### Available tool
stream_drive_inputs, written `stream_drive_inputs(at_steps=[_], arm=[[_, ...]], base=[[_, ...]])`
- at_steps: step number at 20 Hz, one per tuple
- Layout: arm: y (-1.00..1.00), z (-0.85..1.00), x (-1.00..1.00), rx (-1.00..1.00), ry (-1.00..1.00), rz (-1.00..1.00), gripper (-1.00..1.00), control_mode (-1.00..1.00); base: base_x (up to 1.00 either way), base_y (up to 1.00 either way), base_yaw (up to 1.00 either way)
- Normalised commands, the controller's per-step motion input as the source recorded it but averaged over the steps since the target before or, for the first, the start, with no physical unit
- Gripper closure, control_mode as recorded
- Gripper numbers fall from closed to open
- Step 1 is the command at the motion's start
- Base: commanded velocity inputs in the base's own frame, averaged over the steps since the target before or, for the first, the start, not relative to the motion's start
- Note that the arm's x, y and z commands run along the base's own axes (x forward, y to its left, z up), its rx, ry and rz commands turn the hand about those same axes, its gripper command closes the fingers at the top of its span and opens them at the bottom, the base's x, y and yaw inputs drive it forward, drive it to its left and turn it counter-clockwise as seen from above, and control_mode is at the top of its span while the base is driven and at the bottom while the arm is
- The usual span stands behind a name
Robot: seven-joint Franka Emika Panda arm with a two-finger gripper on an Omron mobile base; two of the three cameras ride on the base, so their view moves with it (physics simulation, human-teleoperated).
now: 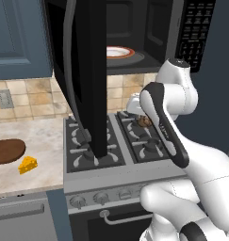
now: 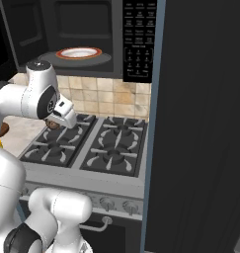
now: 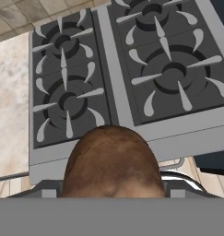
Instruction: Retrieve the reheated potato from the microwave, then place the potato, cheese, and condiment on the cutting board.
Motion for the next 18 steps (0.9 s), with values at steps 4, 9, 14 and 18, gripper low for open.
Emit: stream_drive_inputs(at_steps=[4, 9, 14, 18], arm=[[0.00, 0.00, 0.00, 0.00, 0.00, 0.00, 1.00, 1.00], [0.00, 0.00, 0.00, 0.00, 0.00, 0.00, 1.00, 1.00], [0.00, 0.00, 0.00, 0.00, 0.00, 0.00, 1.00, 1.00], [0.00, 0.00, 0.00, 0.00, 0.00, 0.00, 1.00, 1.00]], base=[[0.00, 0.00, 0.00], [-0.17, 0.00, 0.00], [-0.53, 0.00, 0.00], [-0.54, 0.00, 0.00]])
